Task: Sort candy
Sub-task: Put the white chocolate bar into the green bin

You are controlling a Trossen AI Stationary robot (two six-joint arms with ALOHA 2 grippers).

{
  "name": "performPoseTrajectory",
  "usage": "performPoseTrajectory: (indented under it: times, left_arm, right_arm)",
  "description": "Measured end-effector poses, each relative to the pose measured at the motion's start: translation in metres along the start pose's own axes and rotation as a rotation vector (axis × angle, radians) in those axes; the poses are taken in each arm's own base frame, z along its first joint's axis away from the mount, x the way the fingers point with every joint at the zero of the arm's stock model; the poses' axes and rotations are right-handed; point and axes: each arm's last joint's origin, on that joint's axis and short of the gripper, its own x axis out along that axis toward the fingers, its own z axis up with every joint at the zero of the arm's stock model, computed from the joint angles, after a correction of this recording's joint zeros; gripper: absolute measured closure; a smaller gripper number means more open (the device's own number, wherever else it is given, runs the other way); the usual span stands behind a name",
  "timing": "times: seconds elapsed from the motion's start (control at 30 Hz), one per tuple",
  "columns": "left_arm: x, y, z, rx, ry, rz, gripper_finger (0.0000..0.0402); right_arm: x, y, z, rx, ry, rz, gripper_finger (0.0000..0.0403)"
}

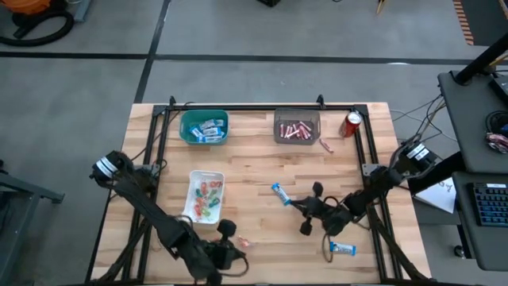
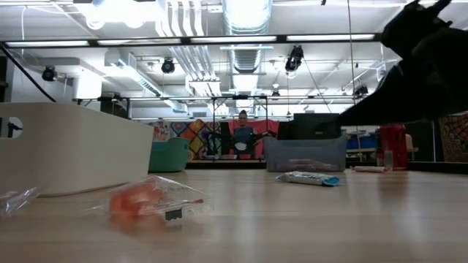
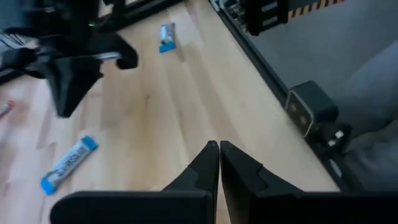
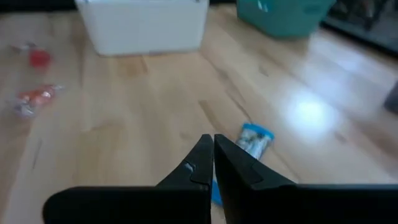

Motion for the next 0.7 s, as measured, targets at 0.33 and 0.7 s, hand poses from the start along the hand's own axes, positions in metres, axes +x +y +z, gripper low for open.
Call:
performPoseTrajectory:
  times: [0.33,0.7]
  left_arm:
    - [-0.037,0.062,-0.018,-0.104,-0.168,0.071,0.0402]
    - [-0.062,0.1,-0.034,-0.253,-0.323,0.379,0.0402]
  right_arm:
    - [0.009,-0.017,0.006,-0.098,-0.096,-0.024,0.0388]
    - [0.017,-0.012,0.016,-0.064,-0.096,-0.004,0.0255]
